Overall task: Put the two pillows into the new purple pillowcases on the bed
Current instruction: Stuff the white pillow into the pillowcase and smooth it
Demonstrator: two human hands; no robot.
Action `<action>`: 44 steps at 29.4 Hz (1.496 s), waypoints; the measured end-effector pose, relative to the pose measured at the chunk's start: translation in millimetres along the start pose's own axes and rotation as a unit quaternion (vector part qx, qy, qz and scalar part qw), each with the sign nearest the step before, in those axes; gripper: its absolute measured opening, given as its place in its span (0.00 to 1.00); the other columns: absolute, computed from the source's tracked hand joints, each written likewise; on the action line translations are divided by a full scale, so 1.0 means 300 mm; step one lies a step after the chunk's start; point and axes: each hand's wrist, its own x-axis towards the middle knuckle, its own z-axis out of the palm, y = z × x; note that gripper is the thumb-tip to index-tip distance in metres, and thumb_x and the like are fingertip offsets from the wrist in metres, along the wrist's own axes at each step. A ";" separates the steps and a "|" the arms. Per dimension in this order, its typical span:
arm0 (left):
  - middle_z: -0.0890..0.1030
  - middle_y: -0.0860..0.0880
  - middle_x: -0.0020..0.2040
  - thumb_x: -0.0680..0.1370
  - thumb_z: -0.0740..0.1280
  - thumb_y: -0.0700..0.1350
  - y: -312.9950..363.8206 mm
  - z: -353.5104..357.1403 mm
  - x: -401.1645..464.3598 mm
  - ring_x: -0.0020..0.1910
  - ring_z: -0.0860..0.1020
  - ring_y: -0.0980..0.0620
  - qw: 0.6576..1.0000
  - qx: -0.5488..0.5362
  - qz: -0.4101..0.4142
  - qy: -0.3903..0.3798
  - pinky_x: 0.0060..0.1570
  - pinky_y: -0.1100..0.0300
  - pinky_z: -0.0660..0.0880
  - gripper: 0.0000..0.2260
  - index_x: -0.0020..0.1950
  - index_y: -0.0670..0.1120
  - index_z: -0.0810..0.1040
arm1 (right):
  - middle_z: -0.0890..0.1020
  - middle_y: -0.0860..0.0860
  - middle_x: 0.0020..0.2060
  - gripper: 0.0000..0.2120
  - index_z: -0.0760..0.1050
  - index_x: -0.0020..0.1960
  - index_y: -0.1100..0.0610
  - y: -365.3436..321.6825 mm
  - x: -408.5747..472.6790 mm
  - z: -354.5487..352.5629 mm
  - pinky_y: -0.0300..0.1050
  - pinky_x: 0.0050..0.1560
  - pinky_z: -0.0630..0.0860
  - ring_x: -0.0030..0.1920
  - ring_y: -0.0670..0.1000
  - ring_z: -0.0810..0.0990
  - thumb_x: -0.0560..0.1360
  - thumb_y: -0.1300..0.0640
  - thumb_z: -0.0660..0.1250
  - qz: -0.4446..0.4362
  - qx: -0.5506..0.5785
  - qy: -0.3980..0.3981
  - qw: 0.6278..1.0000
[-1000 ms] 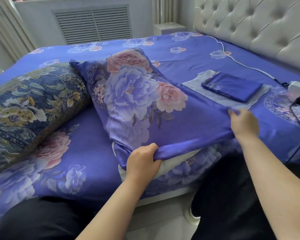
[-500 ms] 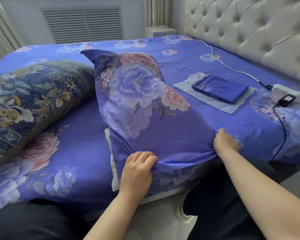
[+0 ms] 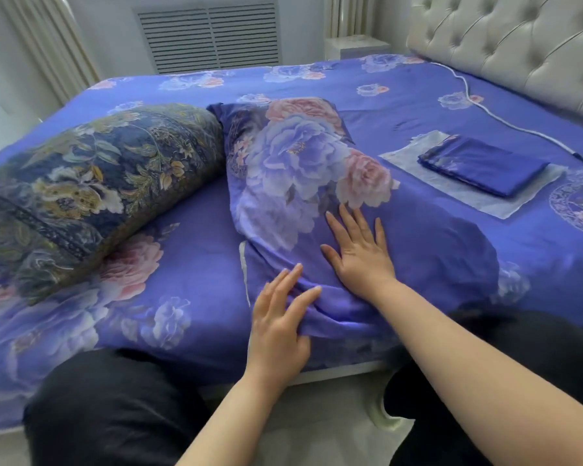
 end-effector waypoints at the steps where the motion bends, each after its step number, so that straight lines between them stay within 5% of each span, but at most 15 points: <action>1: 0.66 0.50 0.72 0.65 0.62 0.33 -0.013 -0.020 -0.004 0.71 0.64 0.52 0.994 -0.048 -0.083 0.044 0.68 0.59 0.62 0.28 0.63 0.51 0.75 | 0.47 0.47 0.77 0.37 0.47 0.77 0.46 0.004 -0.013 0.040 0.55 0.73 0.37 0.77 0.49 0.43 0.71 0.34 0.36 0.007 -0.014 -0.010 1.000; 4: 0.71 0.51 0.62 0.74 0.60 0.35 -0.026 -0.086 0.050 0.61 0.72 0.51 0.888 -0.262 -0.354 0.130 0.59 0.55 0.72 0.20 0.62 0.53 0.69 | 0.46 0.46 0.77 0.36 0.46 0.77 0.45 0.007 -0.004 0.048 0.54 0.74 0.37 0.77 0.48 0.42 0.71 0.34 0.35 0.023 -0.009 -0.004 1.000; 7: 0.76 0.44 0.54 0.81 0.55 0.44 -0.095 -0.131 0.114 0.46 0.78 0.46 0.700 -0.449 -0.541 0.124 0.41 0.54 0.76 0.08 0.58 0.47 0.70 | 0.46 0.46 0.77 0.37 0.46 0.77 0.45 0.001 0.000 0.043 0.55 0.74 0.37 0.77 0.48 0.42 0.71 0.34 0.34 0.025 -0.013 -0.004 1.000; 9: 0.78 0.39 0.53 0.81 0.52 0.60 -0.138 -0.174 0.143 0.47 0.79 0.40 0.595 -0.527 -0.601 0.077 0.37 0.53 0.77 0.21 0.56 0.44 0.72 | 0.47 0.46 0.77 0.37 0.46 0.77 0.45 -0.002 -0.005 0.046 0.55 0.74 0.37 0.77 0.48 0.42 0.71 0.34 0.34 0.025 -0.013 -0.005 1.000; 11: 0.80 0.40 0.49 0.77 0.52 0.67 -0.133 -0.191 0.176 0.47 0.79 0.41 0.623 -0.500 -0.602 -0.002 0.41 0.51 0.77 0.28 0.54 0.43 0.74 | 0.47 0.46 0.77 0.37 0.47 0.77 0.45 0.001 -0.003 0.048 0.55 0.74 0.37 0.77 0.48 0.43 0.71 0.34 0.35 0.028 -0.012 -0.001 1.000; 12: 0.80 0.41 0.47 0.77 0.55 0.65 -0.110 -0.188 0.195 0.44 0.79 0.45 0.677 -0.453 -0.579 -0.022 0.40 0.54 0.76 0.26 0.53 0.43 0.74 | 0.47 0.46 0.77 0.36 0.47 0.77 0.45 0.000 0.000 0.048 0.55 0.74 0.37 0.77 0.49 0.43 0.71 0.34 0.35 0.029 -0.013 0.000 1.000; 14: 0.79 0.47 0.48 0.80 0.60 0.53 -0.056 -0.167 0.218 0.39 0.77 0.54 0.787 -0.344 -0.512 0.016 0.36 0.63 0.75 0.14 0.56 0.44 0.73 | 0.47 0.46 0.77 0.36 0.46 0.77 0.45 0.001 0.002 0.053 0.55 0.74 0.37 0.77 0.48 0.43 0.71 0.34 0.35 0.028 -0.018 0.001 0.999; 18: 0.76 0.52 0.37 0.82 0.55 0.41 0.020 -0.135 0.038 0.33 0.74 0.53 0.887 -0.162 -0.416 0.116 0.32 0.66 0.66 0.14 0.66 0.52 0.66 | 0.47 0.45 0.77 0.32 0.46 0.77 0.44 0.026 0.011 0.054 0.54 0.74 0.36 0.77 0.47 0.42 0.76 0.34 0.42 0.047 -0.012 0.001 0.999; 21: 0.81 0.41 0.50 0.83 0.52 0.45 -0.037 -0.080 -0.170 0.47 0.79 0.40 0.879 -0.026 -0.476 -0.011 0.41 0.56 0.71 0.19 0.73 0.56 0.59 | 0.46 0.44 0.77 0.33 0.46 0.77 0.43 0.015 0.025 0.060 0.53 0.74 0.36 0.76 0.46 0.41 0.75 0.33 0.42 0.042 -0.006 -0.020 0.999; 24: 0.81 0.41 0.49 0.82 0.51 0.46 -0.087 -0.037 -0.196 0.46 0.78 0.39 0.876 0.021 -0.478 -0.056 0.40 0.53 0.71 0.22 0.75 0.59 0.51 | 0.45 0.44 0.77 0.35 0.45 0.77 0.44 -0.006 0.018 0.070 0.53 0.74 0.35 0.76 0.46 0.41 0.72 0.32 0.38 0.029 -0.025 -0.017 0.999; 30: 0.77 0.48 0.49 0.80 0.60 0.47 -0.130 -0.043 -0.172 0.51 0.76 0.41 0.866 0.008 -0.500 0.025 0.44 0.54 0.68 0.25 0.75 0.55 0.54 | 0.45 0.44 0.77 0.30 0.44 0.77 0.44 0.008 0.020 0.062 0.52 0.74 0.36 0.76 0.46 0.41 0.78 0.36 0.45 0.039 -0.016 -0.012 0.999; 33: 0.73 0.41 0.58 0.75 0.63 0.38 -0.115 -0.040 -0.144 0.59 0.70 0.41 0.907 0.065 -0.353 0.219 0.59 0.51 0.65 0.20 0.67 0.43 0.70 | 0.45 0.45 0.77 0.30 0.44 0.77 0.45 0.000 0.015 0.071 0.53 0.74 0.36 0.76 0.47 0.41 0.79 0.36 0.45 0.046 -0.020 -0.007 0.999; 35: 0.72 0.42 0.62 0.74 0.62 0.38 -0.072 -0.027 -0.066 0.64 0.68 0.45 0.941 0.034 -0.225 0.252 0.65 0.52 0.64 0.16 0.62 0.42 0.73 | 0.45 0.45 0.77 0.30 0.44 0.77 0.46 -0.008 0.016 0.079 0.53 0.74 0.35 0.77 0.48 0.41 0.79 0.37 0.46 0.056 -0.020 -0.005 0.998; 39: 0.68 0.48 0.71 0.77 0.61 0.48 0.023 0.019 0.164 0.71 0.64 0.48 0.990 0.071 -0.075 0.092 0.69 0.52 0.61 0.17 0.66 0.51 0.71 | 0.47 0.47 0.77 0.30 0.45 0.77 0.46 -0.042 -0.003 0.083 0.54 0.74 0.36 0.77 0.49 0.42 0.79 0.38 0.47 0.054 -0.001 0.005 0.999; 44: 0.49 0.55 0.78 0.77 0.48 0.64 -0.021 0.147 0.231 0.77 0.47 0.47 0.964 0.204 -0.080 -0.148 0.70 0.34 0.48 0.28 0.76 0.61 0.49 | 0.63 0.53 0.74 0.34 0.62 0.74 0.52 0.115 0.036 0.017 0.51 0.74 0.53 0.75 0.52 0.59 0.73 0.35 0.55 0.058 0.090 0.092 0.990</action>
